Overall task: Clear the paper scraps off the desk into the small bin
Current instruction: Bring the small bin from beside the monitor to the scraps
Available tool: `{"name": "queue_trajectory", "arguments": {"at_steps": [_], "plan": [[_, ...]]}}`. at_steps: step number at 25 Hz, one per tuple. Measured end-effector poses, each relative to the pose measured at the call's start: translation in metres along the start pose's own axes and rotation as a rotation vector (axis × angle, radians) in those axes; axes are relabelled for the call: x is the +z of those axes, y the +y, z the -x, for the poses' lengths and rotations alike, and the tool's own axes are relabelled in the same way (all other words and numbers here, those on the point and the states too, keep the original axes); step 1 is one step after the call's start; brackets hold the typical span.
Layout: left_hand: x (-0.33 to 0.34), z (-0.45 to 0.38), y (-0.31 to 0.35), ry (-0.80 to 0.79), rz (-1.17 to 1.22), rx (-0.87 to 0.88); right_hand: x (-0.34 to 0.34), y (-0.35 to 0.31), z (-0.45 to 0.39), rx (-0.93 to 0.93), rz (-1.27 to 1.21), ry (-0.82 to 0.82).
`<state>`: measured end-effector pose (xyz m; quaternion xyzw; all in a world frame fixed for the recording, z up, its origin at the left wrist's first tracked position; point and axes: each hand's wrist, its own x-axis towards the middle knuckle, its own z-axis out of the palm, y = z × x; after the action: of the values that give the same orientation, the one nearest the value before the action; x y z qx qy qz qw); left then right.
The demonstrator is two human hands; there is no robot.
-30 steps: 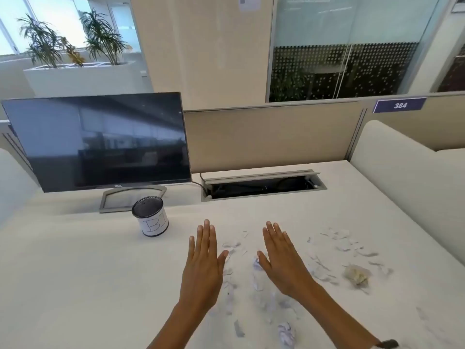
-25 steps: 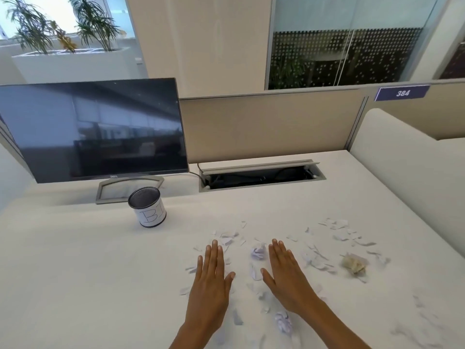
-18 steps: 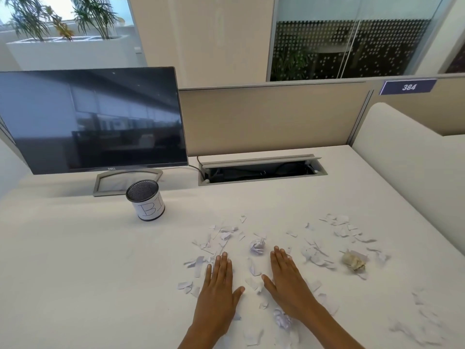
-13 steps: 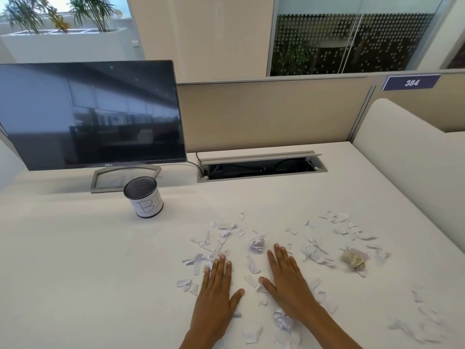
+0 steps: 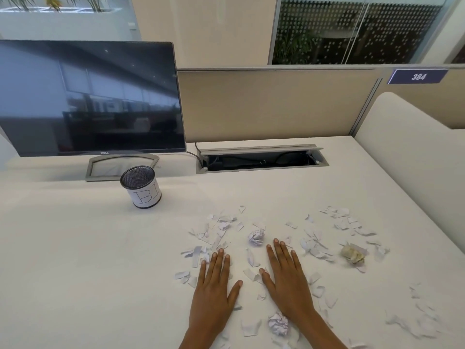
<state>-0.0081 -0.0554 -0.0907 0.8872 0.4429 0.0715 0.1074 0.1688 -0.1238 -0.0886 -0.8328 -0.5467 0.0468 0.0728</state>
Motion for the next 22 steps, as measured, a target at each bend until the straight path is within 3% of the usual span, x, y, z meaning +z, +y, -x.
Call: {"name": "queue_trajectory", "arguments": {"at_steps": [4, 8, 12, 15, 19, 22], "plan": [[-0.008, 0.001, 0.001, 0.007, 0.041, -0.009, 0.001, -0.001, 0.000, -0.027, -0.024, 0.023], [-0.003, 0.004, -0.006, 0.094, 0.243, 0.013, 0.004, -0.001, -0.001, -0.083, -0.078, 0.134], [-0.009, 0.005, -0.015, 0.186, 0.257, 0.048, 0.003, -0.011, -0.008, -0.289, -0.134, 0.321], [-0.018, -0.001, -0.030, 0.307, 0.278, 0.067, -0.008, -0.037, -0.021, -0.415, -0.229, 0.269], [-0.037, -0.019, -0.062, 0.404, 0.390, -0.077, -0.023, -0.084, -0.064, -0.546, -0.337, 0.141], [-0.061, -0.042, -0.094, 0.483, 0.432, -0.205, -0.034, -0.117, -0.110, -0.533, -0.462, 0.054]]}}
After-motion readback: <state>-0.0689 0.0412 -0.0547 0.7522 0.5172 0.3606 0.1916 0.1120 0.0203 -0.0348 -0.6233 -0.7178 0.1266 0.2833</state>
